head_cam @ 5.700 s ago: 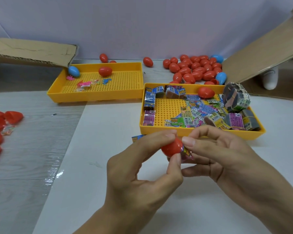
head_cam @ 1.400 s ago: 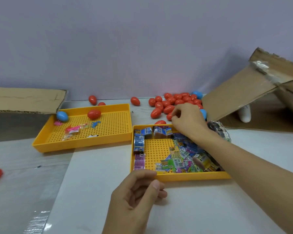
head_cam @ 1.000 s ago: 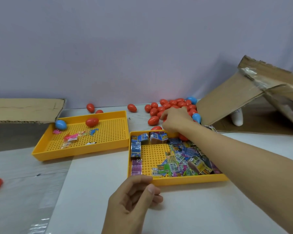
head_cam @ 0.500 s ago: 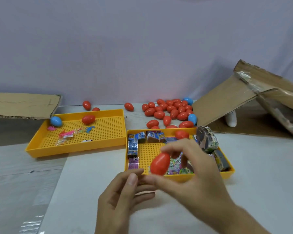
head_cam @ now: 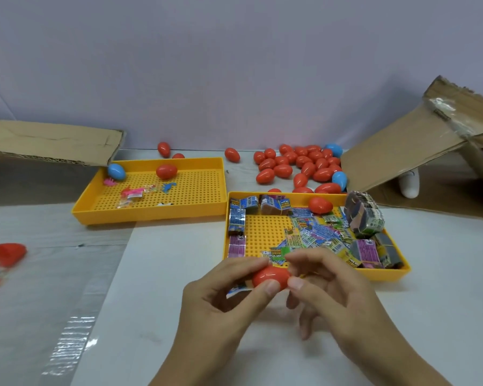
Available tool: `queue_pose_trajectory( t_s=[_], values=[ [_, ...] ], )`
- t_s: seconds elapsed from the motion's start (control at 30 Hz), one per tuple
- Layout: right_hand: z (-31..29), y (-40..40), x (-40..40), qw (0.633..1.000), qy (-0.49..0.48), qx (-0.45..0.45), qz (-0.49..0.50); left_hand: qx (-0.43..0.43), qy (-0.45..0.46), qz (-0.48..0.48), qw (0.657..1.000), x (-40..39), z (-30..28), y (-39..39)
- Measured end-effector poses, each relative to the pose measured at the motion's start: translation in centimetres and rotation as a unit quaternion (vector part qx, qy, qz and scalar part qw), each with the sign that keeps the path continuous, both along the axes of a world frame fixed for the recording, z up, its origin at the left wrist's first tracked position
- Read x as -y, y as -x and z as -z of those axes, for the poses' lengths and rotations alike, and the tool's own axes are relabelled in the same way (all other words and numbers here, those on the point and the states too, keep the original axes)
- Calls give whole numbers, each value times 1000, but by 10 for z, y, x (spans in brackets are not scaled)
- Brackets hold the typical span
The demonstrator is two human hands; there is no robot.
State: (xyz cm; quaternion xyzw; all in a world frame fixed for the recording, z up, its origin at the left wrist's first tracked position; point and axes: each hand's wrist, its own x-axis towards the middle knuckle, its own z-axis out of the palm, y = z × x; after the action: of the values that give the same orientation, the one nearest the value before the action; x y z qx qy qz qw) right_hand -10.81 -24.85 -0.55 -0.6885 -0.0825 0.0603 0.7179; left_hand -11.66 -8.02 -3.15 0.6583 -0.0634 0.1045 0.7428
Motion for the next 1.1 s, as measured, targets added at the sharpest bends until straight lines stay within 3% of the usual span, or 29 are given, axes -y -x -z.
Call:
queue_pose_trajectory(
  t_s=[0.43,0.7,0.83,1.1],
  values=[
    [-4,-2,7,999,6,-44,-22,-22,16,33,999,2,0,3],
    [-5,-2,11,1000,7,1,-29,-52,34,25,998,1,0,6],
    [-4,-1,14,998,44,40,-36,-28,6,17,999,0,-1,8],
    [-2,2,14,988,120,95,-31,-43,46,26,998,1,-1,7]
  ],
)
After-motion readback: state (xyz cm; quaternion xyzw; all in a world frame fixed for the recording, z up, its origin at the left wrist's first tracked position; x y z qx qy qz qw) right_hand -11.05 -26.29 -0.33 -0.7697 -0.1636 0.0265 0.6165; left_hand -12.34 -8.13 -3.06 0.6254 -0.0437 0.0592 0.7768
